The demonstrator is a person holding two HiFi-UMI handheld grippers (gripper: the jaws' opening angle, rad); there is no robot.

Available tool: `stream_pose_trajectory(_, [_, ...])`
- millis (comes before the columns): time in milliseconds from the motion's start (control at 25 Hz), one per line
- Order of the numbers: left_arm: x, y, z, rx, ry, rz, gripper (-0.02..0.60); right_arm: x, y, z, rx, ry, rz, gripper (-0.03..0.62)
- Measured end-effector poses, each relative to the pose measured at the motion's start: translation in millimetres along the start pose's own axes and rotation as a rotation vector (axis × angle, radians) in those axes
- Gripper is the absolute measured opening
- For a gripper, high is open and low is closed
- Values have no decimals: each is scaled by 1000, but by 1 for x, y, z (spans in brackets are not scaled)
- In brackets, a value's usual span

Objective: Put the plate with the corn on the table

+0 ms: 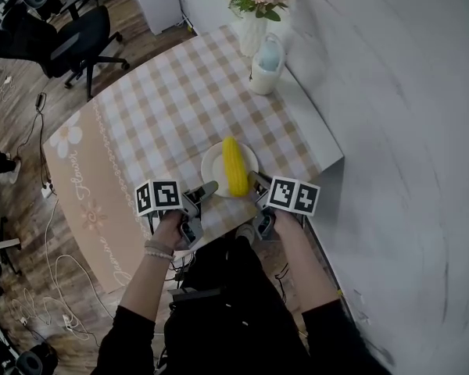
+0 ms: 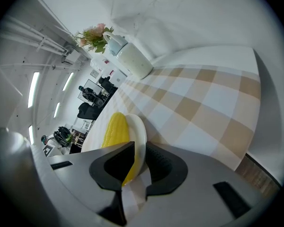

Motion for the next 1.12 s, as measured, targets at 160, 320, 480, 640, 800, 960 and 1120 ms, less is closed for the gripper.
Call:
stream_pose_trajectory(160, [-10,3,-8,17,-13,10,143,-1,1,1,-91,17,-16,98])
stream_pose_trajectory(320, [-18,-5,-13,62,-33,-18,37,-4,2,2,-202,6,-72,107])
stream_pose_trajectory(480, [-27,-20,-14,132,-76,-44,17,-18,-6,9,-227,-40,-98,109])
stream_pose_trajectory(640, [-33,-43,-12,232,-101,-76,14,-44,2,22,-280,-175,-96,60])
stream_pose_trajectory(800, [-40,-70,-8,369,-154,-64,14,-69,24,26,-420,-277,-100,52])
stream_pose_trajectory(960, [-47,-101,-11,499,-211,-55,12,-96,44,26,-575,-365,-117,51])
stream_pose_trajectory(1120, [-54,-135,-19,655,-234,-40,12,-129,60,31,-671,-482,-109,48])
Point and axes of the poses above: the fingertips, and each gripper's own axes: x forward along the fingers, y to its left, z out of its top, the point moved 8 cm from there along -x, backward along the fingers, and after that the axes turned 5 degrees about -z, right-handed, at the moved point
